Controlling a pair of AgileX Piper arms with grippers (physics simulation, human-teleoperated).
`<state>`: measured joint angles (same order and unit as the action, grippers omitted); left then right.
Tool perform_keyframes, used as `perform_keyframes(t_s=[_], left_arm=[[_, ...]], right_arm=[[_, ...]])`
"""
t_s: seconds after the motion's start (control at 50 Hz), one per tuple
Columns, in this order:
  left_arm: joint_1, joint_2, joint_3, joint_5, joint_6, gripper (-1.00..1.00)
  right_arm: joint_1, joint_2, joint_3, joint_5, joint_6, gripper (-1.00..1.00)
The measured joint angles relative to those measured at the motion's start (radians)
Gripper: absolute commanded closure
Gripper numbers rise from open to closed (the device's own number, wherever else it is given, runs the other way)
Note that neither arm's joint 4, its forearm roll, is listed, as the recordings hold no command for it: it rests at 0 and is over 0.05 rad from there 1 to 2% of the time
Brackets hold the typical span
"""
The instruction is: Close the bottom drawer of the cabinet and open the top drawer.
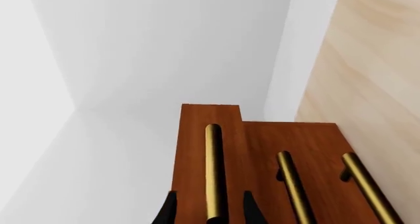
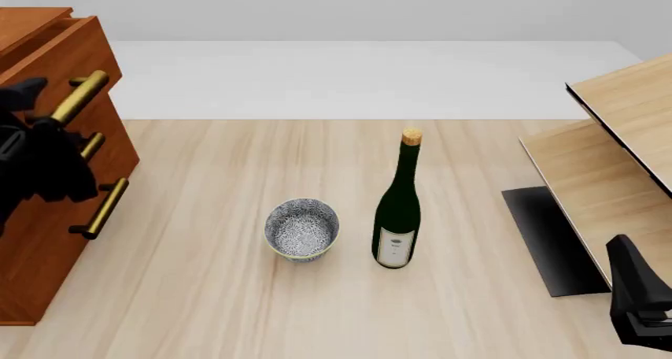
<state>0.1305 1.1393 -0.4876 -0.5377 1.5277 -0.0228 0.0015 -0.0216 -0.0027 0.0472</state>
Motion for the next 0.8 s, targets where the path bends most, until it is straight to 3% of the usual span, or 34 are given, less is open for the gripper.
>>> perform_keyframes(t_s=[0.8], left_arm=[[-0.069, -0.023, -0.013, 0.033, -0.002, -1.0]], right_arm=[[-0.003, 0.002, -0.002, -0.001, 0.005, -1.0]])
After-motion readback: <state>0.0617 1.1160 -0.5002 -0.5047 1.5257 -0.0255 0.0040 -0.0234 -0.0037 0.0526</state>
